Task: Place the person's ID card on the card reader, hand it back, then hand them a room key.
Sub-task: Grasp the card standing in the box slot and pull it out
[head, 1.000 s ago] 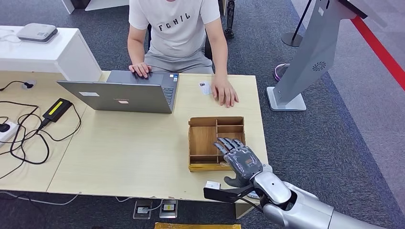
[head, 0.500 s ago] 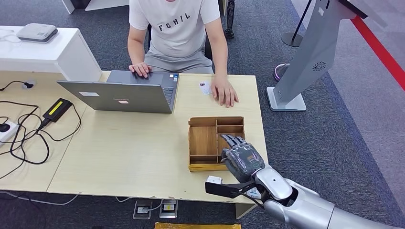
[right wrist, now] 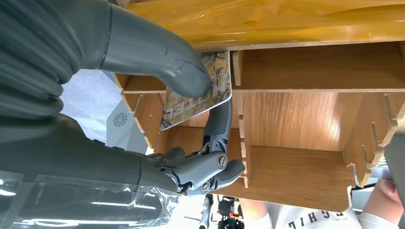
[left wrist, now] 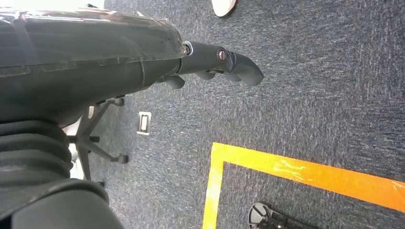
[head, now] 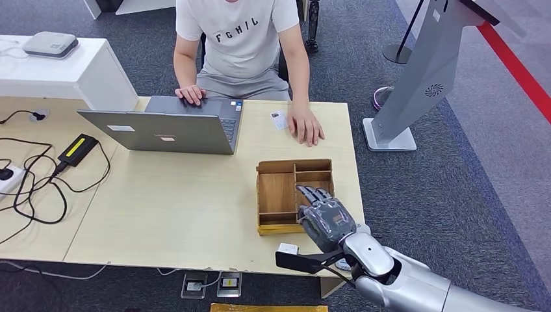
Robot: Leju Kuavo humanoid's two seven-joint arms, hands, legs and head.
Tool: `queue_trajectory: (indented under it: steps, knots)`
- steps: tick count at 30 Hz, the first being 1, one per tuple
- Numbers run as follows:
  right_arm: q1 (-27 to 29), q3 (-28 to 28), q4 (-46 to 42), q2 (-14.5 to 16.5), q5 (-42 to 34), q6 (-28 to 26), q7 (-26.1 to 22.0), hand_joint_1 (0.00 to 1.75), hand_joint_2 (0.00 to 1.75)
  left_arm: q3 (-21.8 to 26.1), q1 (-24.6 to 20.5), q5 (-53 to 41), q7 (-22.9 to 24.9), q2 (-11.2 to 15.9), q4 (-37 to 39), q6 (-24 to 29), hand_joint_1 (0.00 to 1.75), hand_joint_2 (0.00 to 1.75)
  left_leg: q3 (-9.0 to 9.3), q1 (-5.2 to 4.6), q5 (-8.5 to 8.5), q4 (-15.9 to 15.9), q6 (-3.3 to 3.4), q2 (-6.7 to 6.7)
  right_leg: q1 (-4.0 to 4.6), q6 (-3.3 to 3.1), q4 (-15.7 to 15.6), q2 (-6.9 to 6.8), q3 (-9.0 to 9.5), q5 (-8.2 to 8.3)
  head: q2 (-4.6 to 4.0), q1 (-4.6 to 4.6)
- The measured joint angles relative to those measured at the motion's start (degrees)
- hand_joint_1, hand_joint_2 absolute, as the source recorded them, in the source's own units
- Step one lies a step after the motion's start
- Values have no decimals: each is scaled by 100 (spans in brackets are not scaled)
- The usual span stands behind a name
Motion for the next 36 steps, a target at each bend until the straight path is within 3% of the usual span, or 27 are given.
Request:
queue_trajectory:
  steps: [19, 24, 36]
  knots:
    - [-71, -7, 31, 2, 54, -195, -66, 175, 175, 0, 0, -7, -19, 1, 0, 10, 0, 0, 0, 0, 0, 0, 0, 0, 0, 0, 0, 1, 0, 0, 0, 1]
    - [-321, -40, -46, -95, 219, -452, -10, 175, 175, 0, 1, -5, -20, 21, 0, 10, 0, 0, 1, -1, 0, 1, 0, 1, -1, 0, 0, 2, 0, 0, 0, 1]
    - [-1029, -210, -752, -449, 500, -507, 201, 175, 175, 0, 4, 14, -20, 47, 0, 11, 0, 0, 3, 0, 0, 1, 0, 2, 1, 0, 0, 4, -1, 0, 0, 1]
